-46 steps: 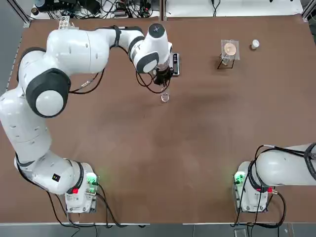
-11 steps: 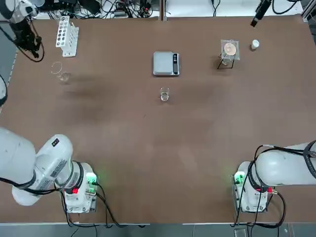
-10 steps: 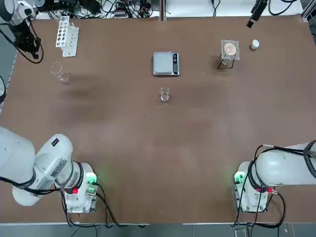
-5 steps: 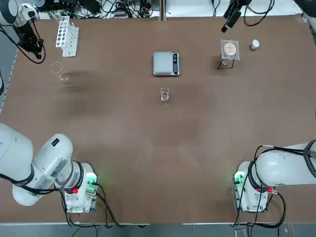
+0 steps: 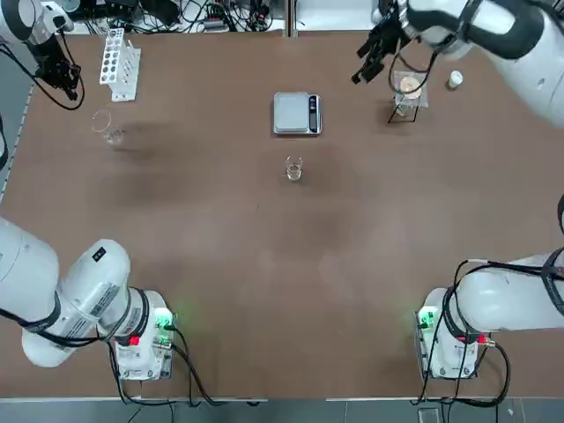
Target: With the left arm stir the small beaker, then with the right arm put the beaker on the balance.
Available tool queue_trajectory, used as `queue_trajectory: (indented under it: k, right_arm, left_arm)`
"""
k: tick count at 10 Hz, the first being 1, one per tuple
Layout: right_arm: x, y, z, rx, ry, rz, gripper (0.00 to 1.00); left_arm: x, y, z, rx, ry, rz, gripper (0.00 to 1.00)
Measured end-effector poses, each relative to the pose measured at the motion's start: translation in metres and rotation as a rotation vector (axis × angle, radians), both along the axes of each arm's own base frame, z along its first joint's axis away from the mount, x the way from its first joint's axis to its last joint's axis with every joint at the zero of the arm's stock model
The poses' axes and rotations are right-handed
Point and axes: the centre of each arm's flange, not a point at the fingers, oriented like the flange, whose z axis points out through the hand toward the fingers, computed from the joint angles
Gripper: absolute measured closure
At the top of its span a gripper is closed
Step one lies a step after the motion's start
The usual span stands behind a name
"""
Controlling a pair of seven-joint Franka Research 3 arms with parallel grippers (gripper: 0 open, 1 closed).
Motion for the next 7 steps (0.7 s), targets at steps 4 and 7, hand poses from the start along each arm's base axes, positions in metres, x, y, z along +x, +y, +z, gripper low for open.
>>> queue_trajectory:
  k: [4, 7]
  right_arm:
    - [-0.052, 0.038, -0.073, 0.226, -0.032, 0.014, 0.00]
    - [-0.077, 0.041, -0.131, 0.309, -0.049, 0.084, 0.00]
  left_arm:
    - [0.007, 0.002, -0.026, -0.036, -0.005, -0.006, 0.93]
    - [0.012, 0.008, -0.064, -0.044, 0.022, -0.030, 0.93]
